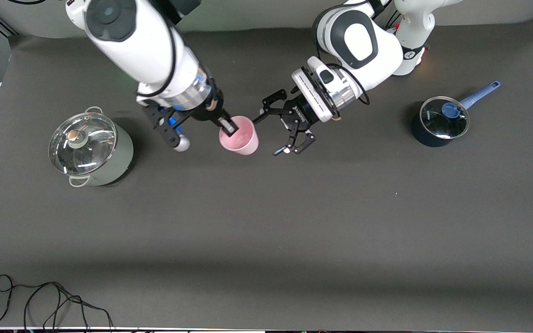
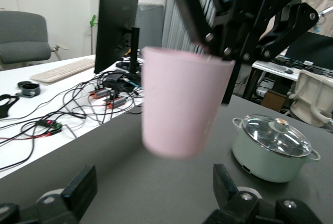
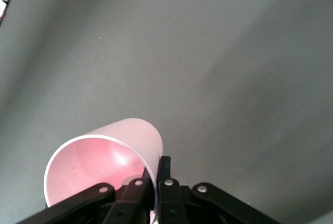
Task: Transfer pink cup from left to right arm
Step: 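Grasp the cup with the right gripper while the left gripper holds it, then open the left gripper and withdraw it while the right gripper holds the cup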
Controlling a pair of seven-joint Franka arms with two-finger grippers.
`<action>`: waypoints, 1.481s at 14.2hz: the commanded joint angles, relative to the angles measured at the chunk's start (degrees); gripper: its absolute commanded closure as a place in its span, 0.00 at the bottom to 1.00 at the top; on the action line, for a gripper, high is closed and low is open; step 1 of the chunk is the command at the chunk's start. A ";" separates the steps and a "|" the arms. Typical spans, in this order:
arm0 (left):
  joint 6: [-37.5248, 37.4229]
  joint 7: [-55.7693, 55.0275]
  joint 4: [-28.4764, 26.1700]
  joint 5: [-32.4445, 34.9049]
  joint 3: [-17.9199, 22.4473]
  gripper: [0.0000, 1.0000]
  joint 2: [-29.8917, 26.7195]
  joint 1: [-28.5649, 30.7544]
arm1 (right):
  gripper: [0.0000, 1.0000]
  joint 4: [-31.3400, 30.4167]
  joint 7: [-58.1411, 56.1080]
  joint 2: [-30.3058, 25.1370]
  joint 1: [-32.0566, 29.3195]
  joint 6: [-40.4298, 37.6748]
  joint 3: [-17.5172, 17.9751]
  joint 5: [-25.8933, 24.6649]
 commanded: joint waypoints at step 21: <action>0.60 -31.77 3.81 20.89 16.83 0.00 7.83 2.21 | 1.00 -39.85 -79.68 -17.89 -14.85 13.60 -19.61 -6.80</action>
